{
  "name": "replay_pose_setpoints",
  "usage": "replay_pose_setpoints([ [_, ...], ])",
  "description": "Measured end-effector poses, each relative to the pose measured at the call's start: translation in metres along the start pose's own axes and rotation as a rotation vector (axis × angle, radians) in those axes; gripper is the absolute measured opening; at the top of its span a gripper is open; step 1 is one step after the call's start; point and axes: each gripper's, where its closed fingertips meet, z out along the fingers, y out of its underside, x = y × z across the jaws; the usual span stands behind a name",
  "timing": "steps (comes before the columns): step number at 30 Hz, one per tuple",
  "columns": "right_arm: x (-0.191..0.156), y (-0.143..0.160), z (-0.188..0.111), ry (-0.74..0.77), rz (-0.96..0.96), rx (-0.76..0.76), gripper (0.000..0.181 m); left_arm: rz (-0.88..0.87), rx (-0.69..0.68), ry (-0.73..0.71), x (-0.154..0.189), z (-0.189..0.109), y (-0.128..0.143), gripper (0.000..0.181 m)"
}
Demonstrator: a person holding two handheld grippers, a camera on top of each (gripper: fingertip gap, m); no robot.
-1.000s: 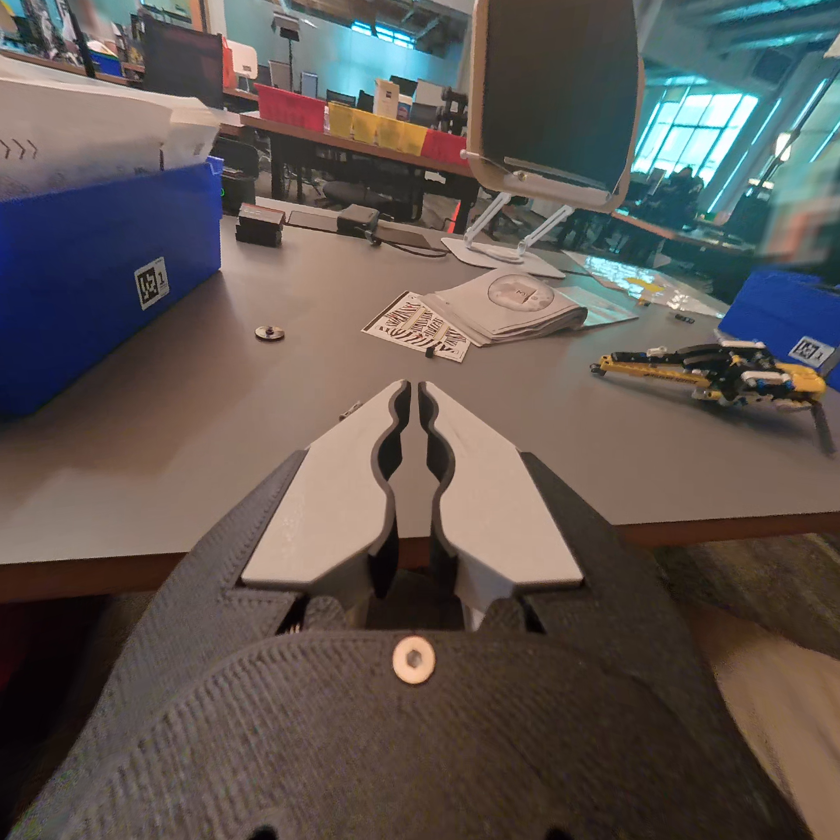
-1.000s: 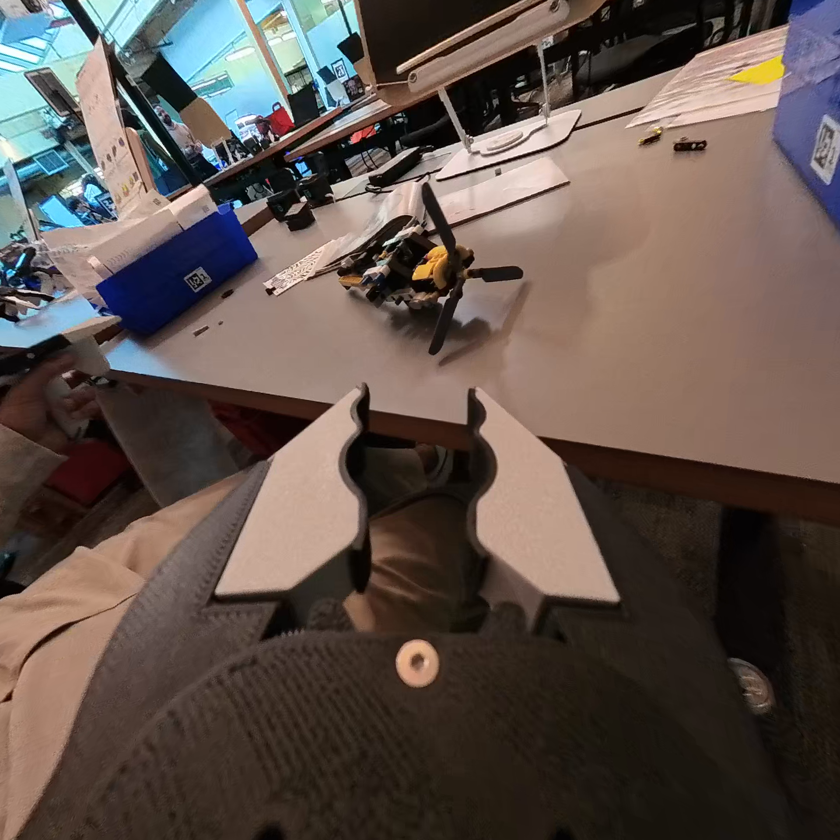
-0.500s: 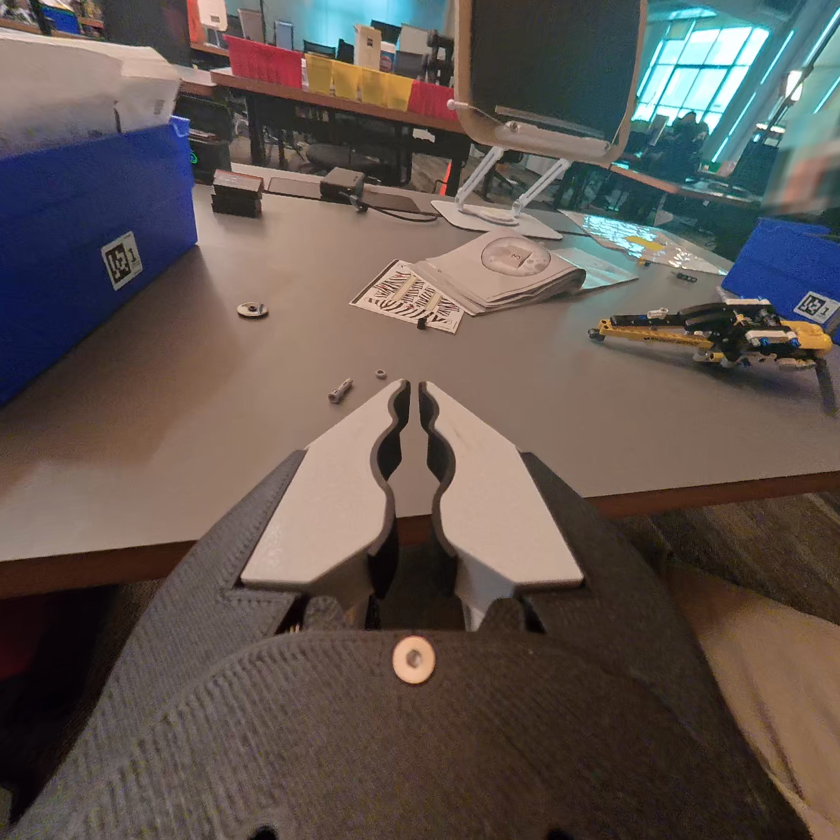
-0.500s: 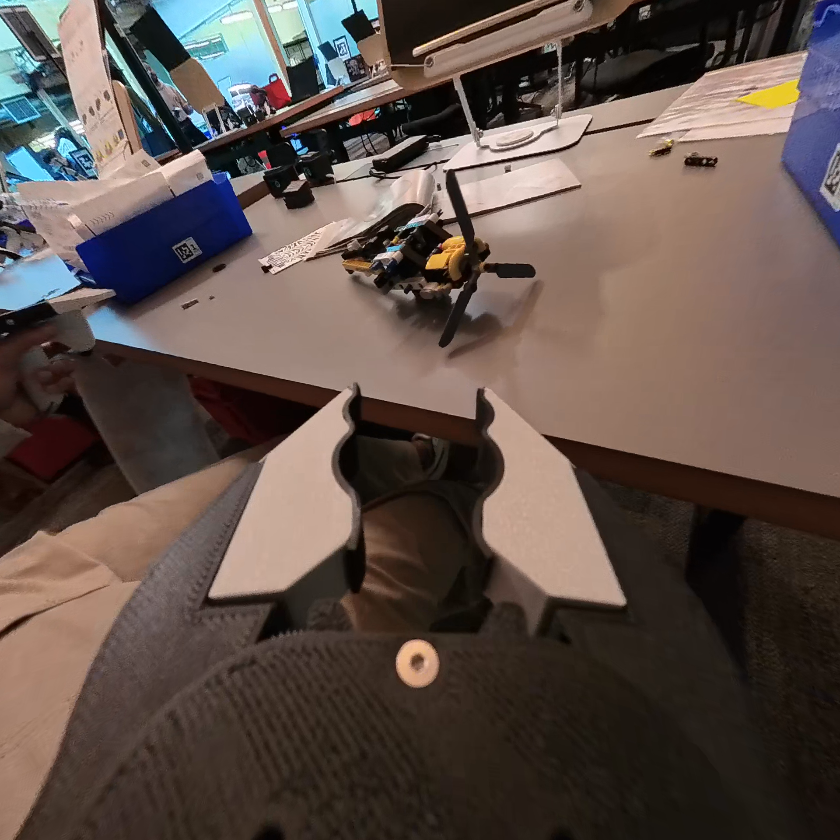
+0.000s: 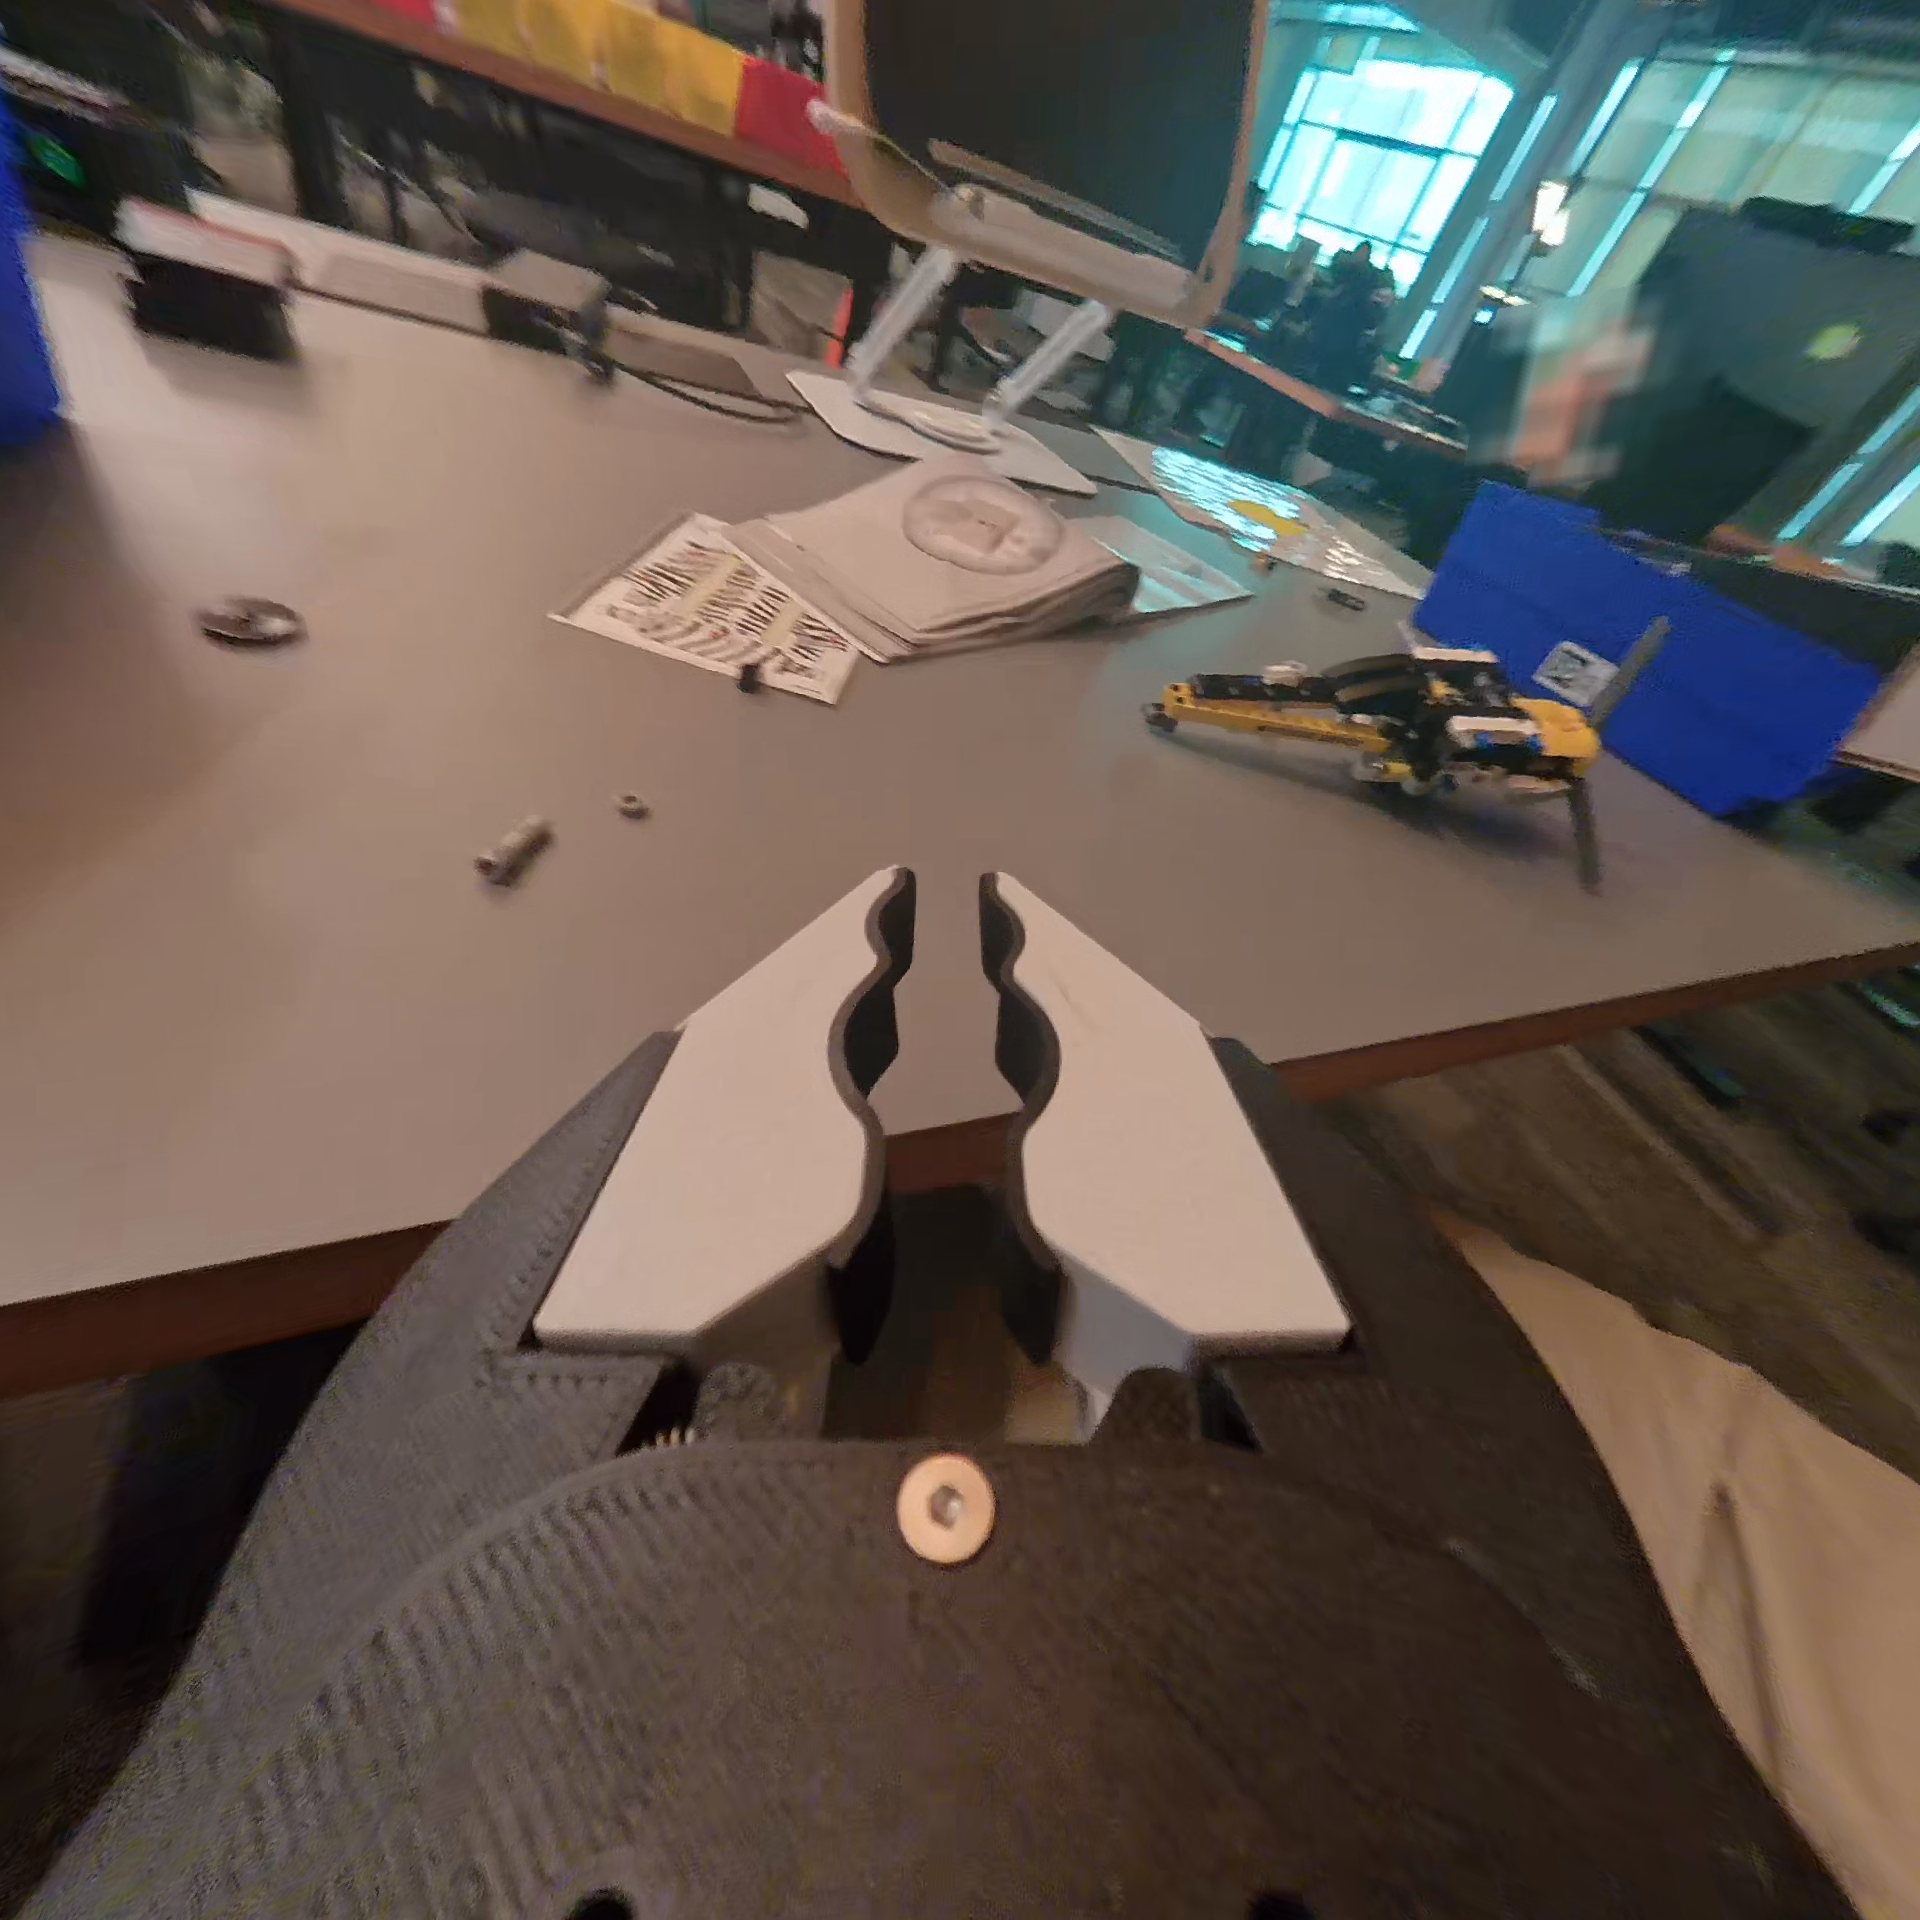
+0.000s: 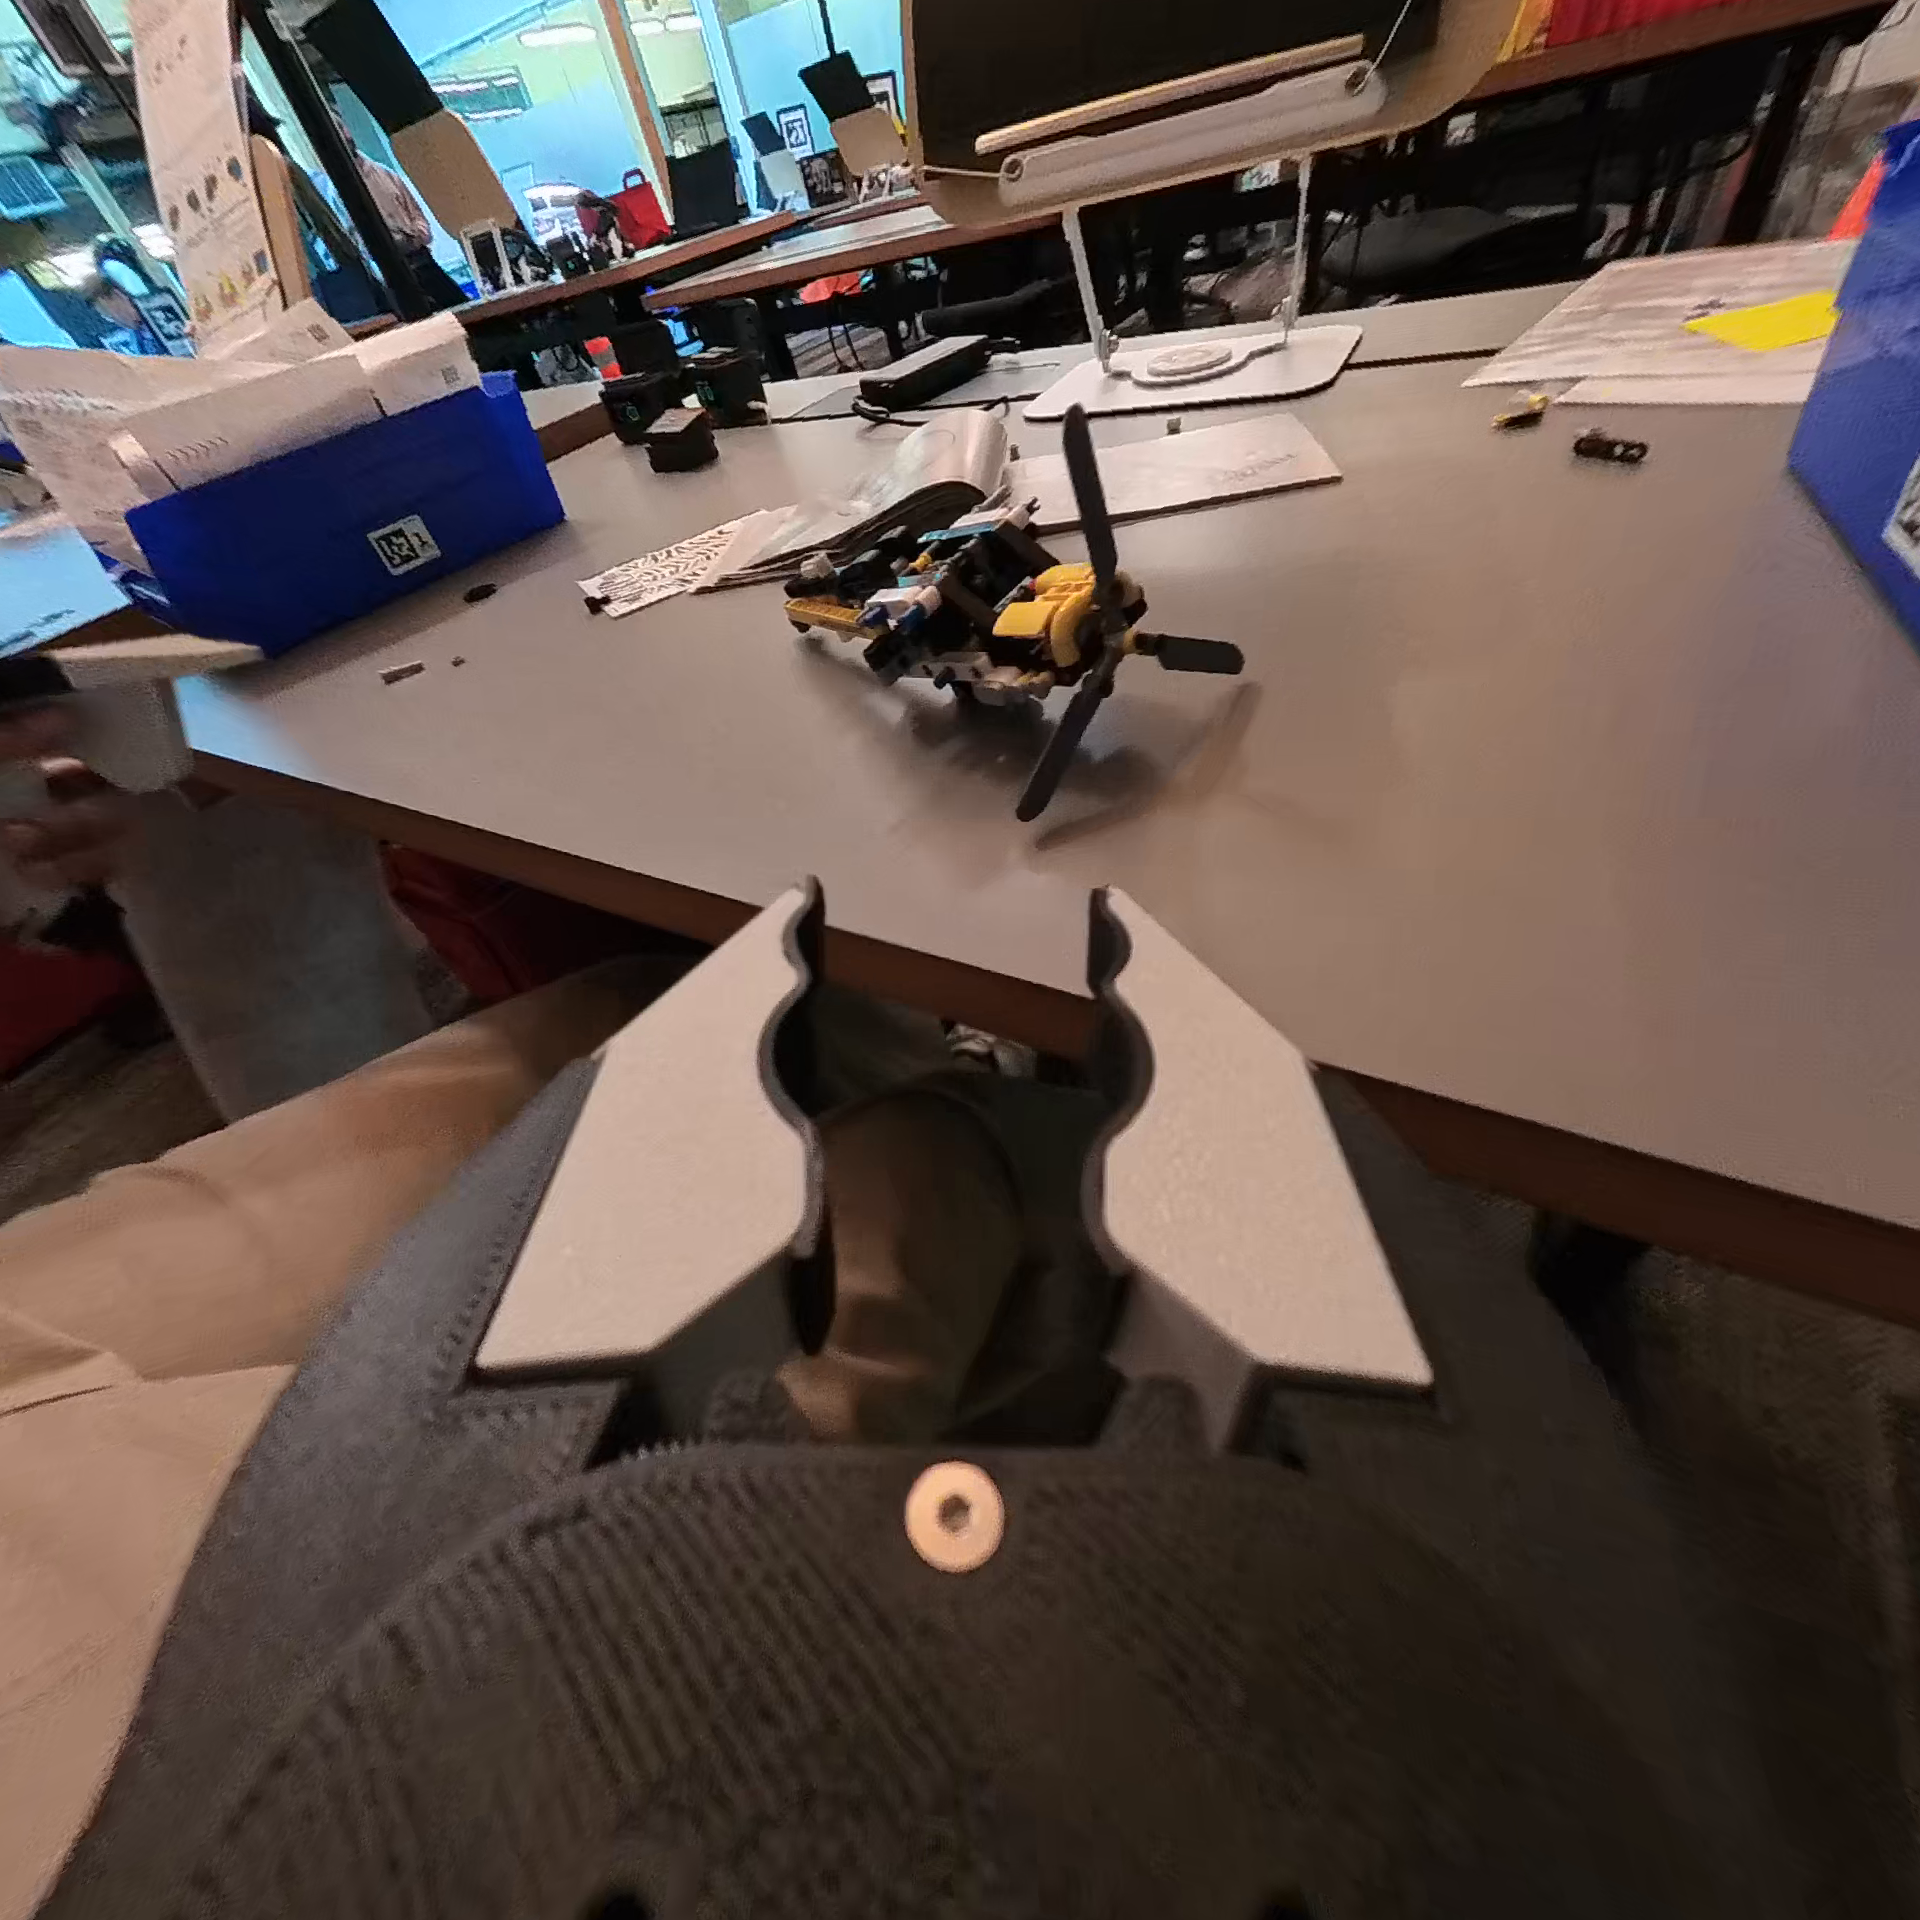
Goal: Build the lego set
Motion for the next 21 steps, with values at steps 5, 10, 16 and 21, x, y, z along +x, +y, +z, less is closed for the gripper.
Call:
replay_pose_setpoints([
  [5,0.014,-0.002,0.001,0.067,-0.043,0.041,0.049,0.033,-0.007,0.078,0.025,0.01,0.008,0.017],
  [10,0.03,-0.022,0.009,0.14,-0.137,0.108,0.052,-0.055,0.209,0.136,0.06,0.017,-0.03,0.01],
  [16,0.062,-0.077,0.057,0.163,-0.158,0.218,0.048,-0.164,0.185,0.346,0.101,0.106,-0.062,0.023],
  [21,0.089,-0.076,0.088,0.157,-0.102,0.151,0.051,-0.159,-0.02,0.461,0.128,0.173,-0.052,0.041],
])
